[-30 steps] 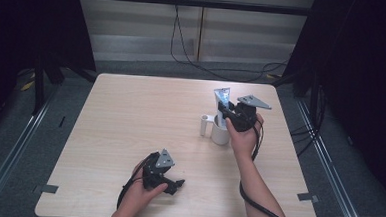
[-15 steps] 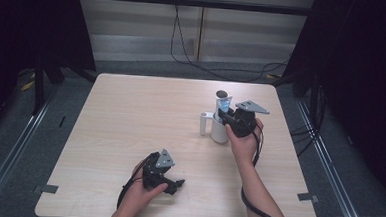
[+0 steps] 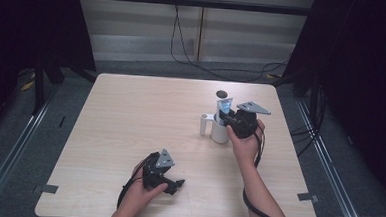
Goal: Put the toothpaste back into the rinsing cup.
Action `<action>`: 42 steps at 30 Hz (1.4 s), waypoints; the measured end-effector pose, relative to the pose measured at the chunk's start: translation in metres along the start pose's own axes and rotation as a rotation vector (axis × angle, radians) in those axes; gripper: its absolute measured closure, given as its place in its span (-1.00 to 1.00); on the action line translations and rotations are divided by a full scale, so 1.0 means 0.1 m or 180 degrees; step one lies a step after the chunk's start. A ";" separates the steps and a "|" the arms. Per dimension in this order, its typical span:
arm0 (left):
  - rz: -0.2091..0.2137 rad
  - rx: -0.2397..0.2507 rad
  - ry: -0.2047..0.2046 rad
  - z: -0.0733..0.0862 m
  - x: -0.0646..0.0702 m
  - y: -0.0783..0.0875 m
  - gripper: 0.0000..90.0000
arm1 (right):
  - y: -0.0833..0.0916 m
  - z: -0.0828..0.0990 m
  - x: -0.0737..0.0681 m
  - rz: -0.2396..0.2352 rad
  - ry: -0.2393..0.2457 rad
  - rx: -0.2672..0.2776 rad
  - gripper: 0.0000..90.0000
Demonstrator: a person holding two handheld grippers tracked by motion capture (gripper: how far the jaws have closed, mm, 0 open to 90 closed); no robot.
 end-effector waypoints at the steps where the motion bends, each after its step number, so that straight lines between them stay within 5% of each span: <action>1: 0.0000 0.0000 -0.0001 0.00 0.00 0.00 -0.77 | 0.00 0.00 0.00 0.0004 0.0003 -0.0011 0.48; 42: 0.0000 0.0000 0.0000 0.00 0.00 0.00 -0.77 | 0.01 0.06 0.02 0.0011 0.0115 -0.0147 0.32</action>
Point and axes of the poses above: each handheld gripper's, and its own axes: y roughly backward along the jaws, z roughly out of its underside, x roughly to its right, the point moved 5 cm from there along -y, roughly forward along the jaws, and after that the axes turned 2 degrees about x, right-handed, at the moved point
